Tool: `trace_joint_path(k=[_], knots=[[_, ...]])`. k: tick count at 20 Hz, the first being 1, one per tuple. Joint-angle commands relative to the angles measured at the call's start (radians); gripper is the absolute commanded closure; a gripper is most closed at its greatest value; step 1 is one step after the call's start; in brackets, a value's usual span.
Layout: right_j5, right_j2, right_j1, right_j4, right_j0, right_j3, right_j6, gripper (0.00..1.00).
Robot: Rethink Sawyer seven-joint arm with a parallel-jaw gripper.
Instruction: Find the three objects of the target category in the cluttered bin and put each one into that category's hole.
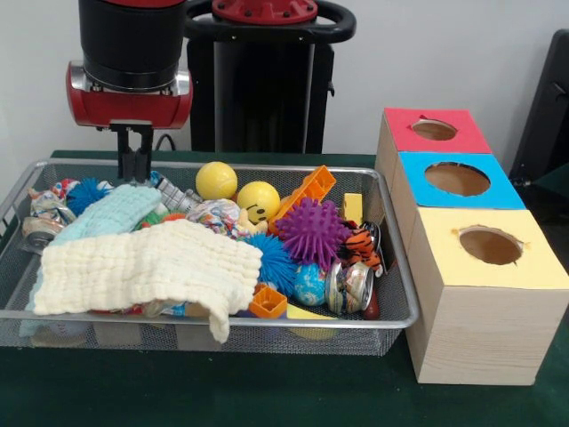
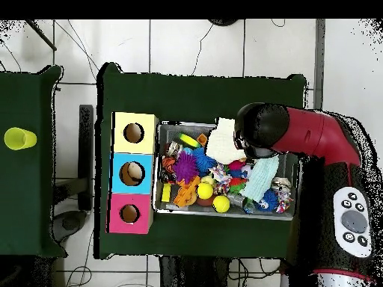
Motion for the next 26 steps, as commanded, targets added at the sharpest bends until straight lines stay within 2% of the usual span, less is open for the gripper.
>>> trace_joint_path(k=[1, 7, 12, 21, 26], knots=[[0.039, 0.088, -0.029, 0.021, -0.023, 0.087, -0.041, 1.00], [0.046, 0.087, -0.079, 0.047, -0.004, 0.156, -0.014, 1.00], [0.042, 0.087, -0.088, 0.061, 0.007, 0.174, 0.006, 1.00], [-0.066, 0.110, -0.070, 0.081, 0.027, 0.251, 0.035, 1.00], [-0.112, 0.140, -0.054, 0.114, 0.012, 0.285, 0.025, 1.00]])
